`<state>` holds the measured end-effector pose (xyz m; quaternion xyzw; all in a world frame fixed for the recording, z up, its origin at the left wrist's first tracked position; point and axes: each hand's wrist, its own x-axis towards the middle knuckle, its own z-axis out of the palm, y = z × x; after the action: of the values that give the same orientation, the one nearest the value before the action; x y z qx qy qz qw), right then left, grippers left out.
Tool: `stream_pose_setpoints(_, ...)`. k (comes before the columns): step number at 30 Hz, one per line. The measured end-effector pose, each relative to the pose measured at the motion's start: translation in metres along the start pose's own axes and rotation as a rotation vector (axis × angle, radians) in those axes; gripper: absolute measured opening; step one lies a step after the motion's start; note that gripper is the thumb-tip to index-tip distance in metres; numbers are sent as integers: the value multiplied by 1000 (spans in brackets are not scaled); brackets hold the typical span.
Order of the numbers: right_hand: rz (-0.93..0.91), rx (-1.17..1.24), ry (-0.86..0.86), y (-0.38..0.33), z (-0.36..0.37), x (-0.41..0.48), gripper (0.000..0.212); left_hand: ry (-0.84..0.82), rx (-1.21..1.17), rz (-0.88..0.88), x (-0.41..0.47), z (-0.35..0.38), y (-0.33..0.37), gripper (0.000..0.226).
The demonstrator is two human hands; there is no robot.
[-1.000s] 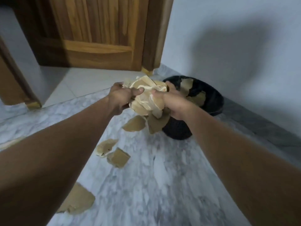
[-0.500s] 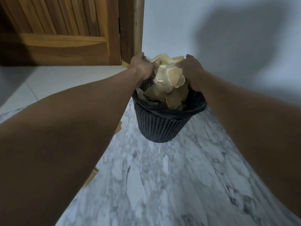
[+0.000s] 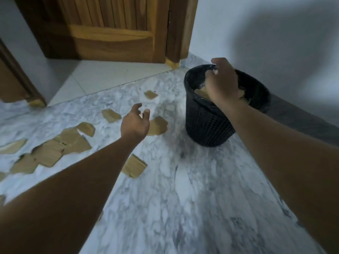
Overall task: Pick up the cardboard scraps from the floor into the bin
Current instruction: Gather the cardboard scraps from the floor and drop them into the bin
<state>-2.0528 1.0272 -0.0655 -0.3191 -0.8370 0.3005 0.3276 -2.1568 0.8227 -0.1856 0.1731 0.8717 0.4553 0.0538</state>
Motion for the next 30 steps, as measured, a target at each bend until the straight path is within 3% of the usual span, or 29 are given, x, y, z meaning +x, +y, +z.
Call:
stream_pose_setpoints(5,-193,-31,-54,-16,79,-60,37,-222,371,-55,-39,-9,-102,79)
stream_pose_setpoints(9,-155,-132,-312,18,155,-83,46,-355,597,15,-42,5,-152,89)
stream_pose_setpoints(12,-95,-256,-563,54,214,-82,58,-308,759,40,-27,13,-181,98)
stream_pose_setpoints(16,-110,-450,-741,94,284,-52,66,-186,814,9,25,6,-205,112)
stream_pose_setpoints(18,-118,-460,-721,106,312,-36,64,-188,869,32,54,6,-212,121)
stream_pose_setpoints(23,-260,-575,-411,123,363,12,63,-174,841,47,112,26,-228,118)
stream_pose_setpoints(26,-218,-567,-405,126,382,41,70,-168,835,34,124,30,-227,116)
stream_pose_setpoints(30,-316,-533,-476,123,412,76,77,-60,827,43,133,29,-220,112)
